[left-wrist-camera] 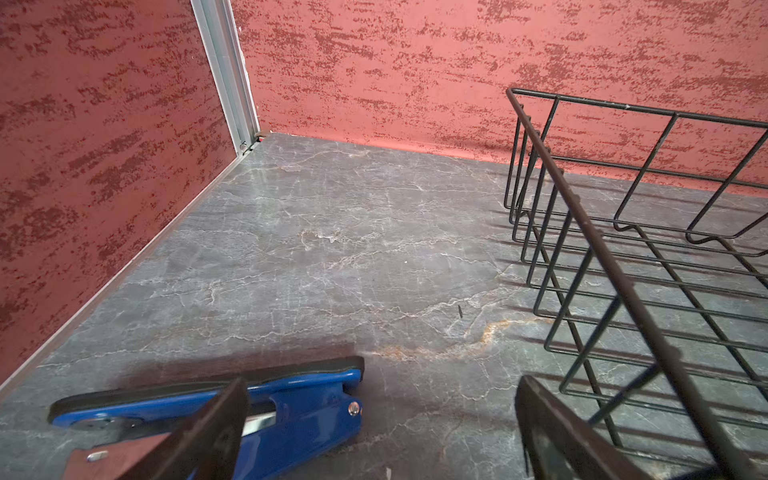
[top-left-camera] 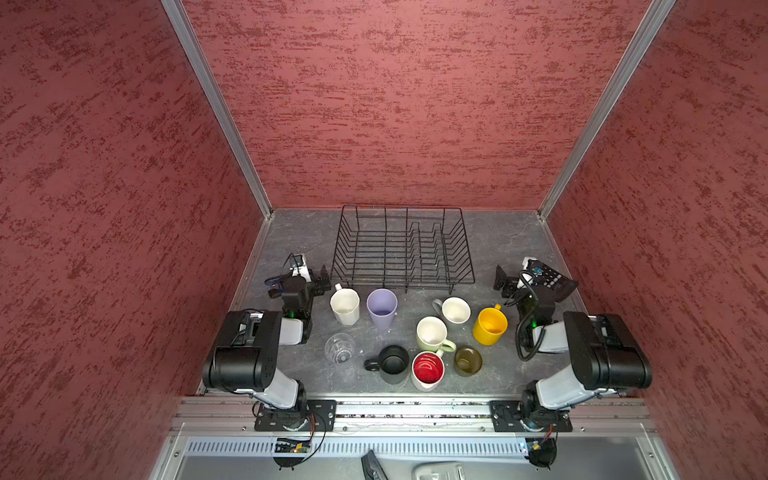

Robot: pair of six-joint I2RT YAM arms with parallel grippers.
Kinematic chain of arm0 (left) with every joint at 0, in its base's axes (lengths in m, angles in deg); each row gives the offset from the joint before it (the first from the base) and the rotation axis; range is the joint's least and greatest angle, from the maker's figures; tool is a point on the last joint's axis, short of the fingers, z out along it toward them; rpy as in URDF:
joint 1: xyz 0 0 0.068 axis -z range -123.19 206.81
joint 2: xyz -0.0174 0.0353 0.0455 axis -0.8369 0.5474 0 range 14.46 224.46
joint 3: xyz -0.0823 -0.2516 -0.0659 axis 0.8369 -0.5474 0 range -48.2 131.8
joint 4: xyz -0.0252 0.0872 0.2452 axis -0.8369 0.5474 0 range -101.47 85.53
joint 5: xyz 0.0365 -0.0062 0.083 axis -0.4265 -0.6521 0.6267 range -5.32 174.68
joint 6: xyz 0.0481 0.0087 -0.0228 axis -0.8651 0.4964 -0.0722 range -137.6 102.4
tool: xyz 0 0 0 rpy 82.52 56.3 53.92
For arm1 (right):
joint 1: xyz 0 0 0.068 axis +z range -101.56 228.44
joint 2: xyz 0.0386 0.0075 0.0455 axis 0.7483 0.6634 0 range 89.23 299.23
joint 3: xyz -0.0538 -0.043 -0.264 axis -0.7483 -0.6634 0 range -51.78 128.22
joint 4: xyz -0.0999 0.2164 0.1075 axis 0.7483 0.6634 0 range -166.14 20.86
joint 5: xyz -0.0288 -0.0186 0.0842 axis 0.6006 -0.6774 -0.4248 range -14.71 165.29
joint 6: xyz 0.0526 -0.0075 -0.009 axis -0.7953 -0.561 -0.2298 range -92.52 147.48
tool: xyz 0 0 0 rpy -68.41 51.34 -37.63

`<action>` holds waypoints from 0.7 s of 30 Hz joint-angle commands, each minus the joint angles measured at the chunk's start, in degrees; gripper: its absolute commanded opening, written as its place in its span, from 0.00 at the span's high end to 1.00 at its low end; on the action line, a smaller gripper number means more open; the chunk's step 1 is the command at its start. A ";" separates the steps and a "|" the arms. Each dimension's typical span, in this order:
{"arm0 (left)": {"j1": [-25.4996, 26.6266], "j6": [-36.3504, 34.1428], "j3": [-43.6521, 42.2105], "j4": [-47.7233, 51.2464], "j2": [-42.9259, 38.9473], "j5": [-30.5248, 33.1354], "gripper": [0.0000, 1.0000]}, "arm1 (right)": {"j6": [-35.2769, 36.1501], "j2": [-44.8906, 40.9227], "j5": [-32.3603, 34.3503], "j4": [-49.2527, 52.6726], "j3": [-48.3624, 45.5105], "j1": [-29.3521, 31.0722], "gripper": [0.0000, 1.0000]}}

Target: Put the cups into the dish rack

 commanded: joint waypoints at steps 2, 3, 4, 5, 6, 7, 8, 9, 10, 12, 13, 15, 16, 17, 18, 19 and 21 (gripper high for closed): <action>-0.16 0.11 0.71 -1.08 -0.40 0.73 0.00 | 0.62 -0.22 -0.82 0.21 0.79 -0.05 0.01; -0.15 0.11 0.76 -1.08 -0.34 0.73 0.00 | 0.70 -0.20 -0.78 0.14 0.78 -0.05 0.01; -0.12 0.10 0.73 -1.08 -0.37 0.73 0.00 | 0.64 -0.28 -0.77 0.25 0.77 -0.07 0.01; -0.18 0.11 0.72 -1.04 -0.40 0.72 0.00 | 0.62 -0.21 -0.86 0.17 0.77 -0.09 0.01; -0.13 0.11 0.72 -1.08 -0.36 0.72 0.00 | 0.62 -0.26 -0.86 0.21 0.78 -0.07 0.01; -0.18 0.06 0.72 -1.08 -0.39 0.70 0.00 | 0.67 -0.24 -0.86 0.19 0.82 -0.04 0.01; -0.18 0.11 0.73 -1.08 -0.39 0.73 0.00 | 0.66 -0.26 -0.86 0.16 0.78 -0.05 0.01; -0.16 0.09 0.71 -1.08 -0.37 0.73 0.00 | 0.59 -0.18 -0.82 0.21 0.78 -0.08 0.01; -0.17 0.11 0.73 -1.08 -0.40 0.73 0.00 | 0.51 -0.24 -0.27 0.34 0.86 -0.08 0.01; -0.19 0.11 0.71 -1.08 -0.39 0.72 0.00 | 0.43 -0.22 -0.25 0.64 1.12 -0.12 0.01; -0.16 0.09 0.74 -1.08 -0.32 0.73 0.00 | 0.39 -0.17 -0.20 0.64 1.05 -0.05 0.01; -0.14 0.11 0.79 -1.00 -0.40 0.73 0.00 | 0.43 -0.29 -0.22 0.54 0.95 -0.08 0.01; -0.18 0.10 0.80 -0.99 -0.39 0.73 0.00 | 0.44 -0.15 -0.24 0.56 1.04 -0.07 0.01; -0.14 0.10 0.80 -1.02 -0.32 0.73 0.00 | 0.46 -0.17 -0.25 0.58 1.04 -0.12 0.01; -0.16 0.11 0.73 -1.06 -0.40 0.73 0.00 | 0.45 -0.14 -0.25 0.58 1.04 -0.06 0.01; -0.14 0.11 0.74 -1.05 -0.40 0.73 0.00 | 0.44 -0.17 -0.18 0.56 1.09 -0.10 0.01; -0.12 0.05 0.72 -1.04 -0.39 0.73 0.00 | 0.40 -0.18 -0.16 0.61 1.06 -0.12 0.01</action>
